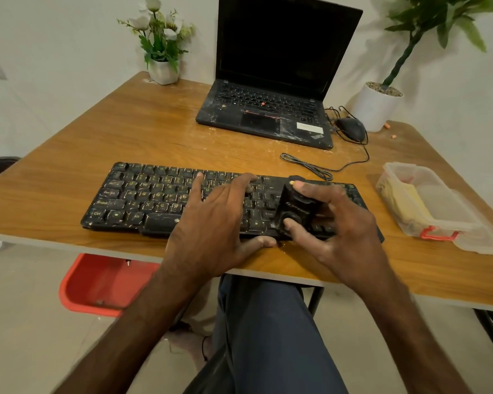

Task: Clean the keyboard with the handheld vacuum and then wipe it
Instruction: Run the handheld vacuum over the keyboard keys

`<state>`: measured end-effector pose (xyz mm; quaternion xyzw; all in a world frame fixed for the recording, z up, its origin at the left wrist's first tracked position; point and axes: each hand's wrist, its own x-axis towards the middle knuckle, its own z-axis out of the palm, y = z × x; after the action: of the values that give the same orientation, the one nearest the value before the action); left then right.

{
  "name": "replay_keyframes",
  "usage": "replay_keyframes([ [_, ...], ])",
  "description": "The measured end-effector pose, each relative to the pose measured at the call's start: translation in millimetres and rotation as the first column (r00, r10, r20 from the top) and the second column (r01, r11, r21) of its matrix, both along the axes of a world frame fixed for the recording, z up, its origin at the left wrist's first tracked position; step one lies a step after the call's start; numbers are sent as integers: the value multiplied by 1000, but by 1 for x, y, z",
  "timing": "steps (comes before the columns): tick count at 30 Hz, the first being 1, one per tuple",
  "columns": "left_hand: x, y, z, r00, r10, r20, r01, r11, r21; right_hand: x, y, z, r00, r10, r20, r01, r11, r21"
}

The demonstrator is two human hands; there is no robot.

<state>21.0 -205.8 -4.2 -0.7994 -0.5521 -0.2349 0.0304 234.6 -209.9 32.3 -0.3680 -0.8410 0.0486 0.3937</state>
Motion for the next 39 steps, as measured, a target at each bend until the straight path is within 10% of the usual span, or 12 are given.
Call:
replay_keyframes([
  [11,-2,2,-1,1000,-18,18,18,1000,-3,-22,-7,-6,996,-19,90,10,995,97],
  [16,-2,1,0,998,-28,53,29,999,-16,-21,-11,0,985,90,-146,-92,996,-3],
  [21,-4,3,1,998,-37,58,39,999,-30,-28,1,0,989,84,125,-97,990,102],
  [26,-4,1,0,996,-51,72,51,999,-5,-23,0,6,993,117,-34,-116,993,27],
  [31,-3,1,0,996,-54,66,54,999,1,-20,3,1,990,67,122,-78,993,91],
  [35,-3,0,1,996,-55,70,55,998,11,-19,1,6,993,55,-100,-55,998,4],
  [39,-4,0,0,996,-59,68,59,998,-5,-27,-3,-1,991,118,63,-120,992,37],
])
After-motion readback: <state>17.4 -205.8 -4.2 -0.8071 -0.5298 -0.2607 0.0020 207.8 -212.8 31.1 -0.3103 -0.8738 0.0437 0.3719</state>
